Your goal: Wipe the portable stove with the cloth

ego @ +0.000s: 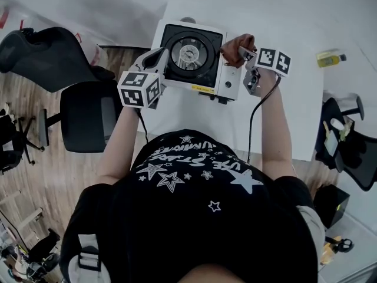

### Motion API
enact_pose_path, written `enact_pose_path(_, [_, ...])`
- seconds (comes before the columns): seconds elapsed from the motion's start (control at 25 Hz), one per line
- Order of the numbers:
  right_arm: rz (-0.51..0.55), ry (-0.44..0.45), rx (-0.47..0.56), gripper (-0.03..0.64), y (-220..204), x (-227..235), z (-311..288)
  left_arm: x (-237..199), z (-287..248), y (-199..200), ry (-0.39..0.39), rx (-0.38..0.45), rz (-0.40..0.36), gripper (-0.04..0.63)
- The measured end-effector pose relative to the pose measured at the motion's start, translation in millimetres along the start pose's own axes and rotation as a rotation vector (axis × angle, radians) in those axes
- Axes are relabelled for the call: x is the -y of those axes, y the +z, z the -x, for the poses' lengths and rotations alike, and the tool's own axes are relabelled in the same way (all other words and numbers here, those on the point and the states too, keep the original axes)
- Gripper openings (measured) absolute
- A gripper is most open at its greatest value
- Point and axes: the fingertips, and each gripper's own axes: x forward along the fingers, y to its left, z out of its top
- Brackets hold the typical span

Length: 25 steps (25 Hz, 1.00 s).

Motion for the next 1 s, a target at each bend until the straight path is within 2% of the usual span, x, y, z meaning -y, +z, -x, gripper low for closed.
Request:
enact_pose_path(0.72, [-0.069,0.007,0.045,0.057,-23,-4,21,7,13,1,-0.031,0.025,0.003,0.009])
enact_pose_path(1.0, [-0.010,0.020,0.092,0.055,-5,-27,30,0,23,-1,-0.016,0.033,0.015,0.009])
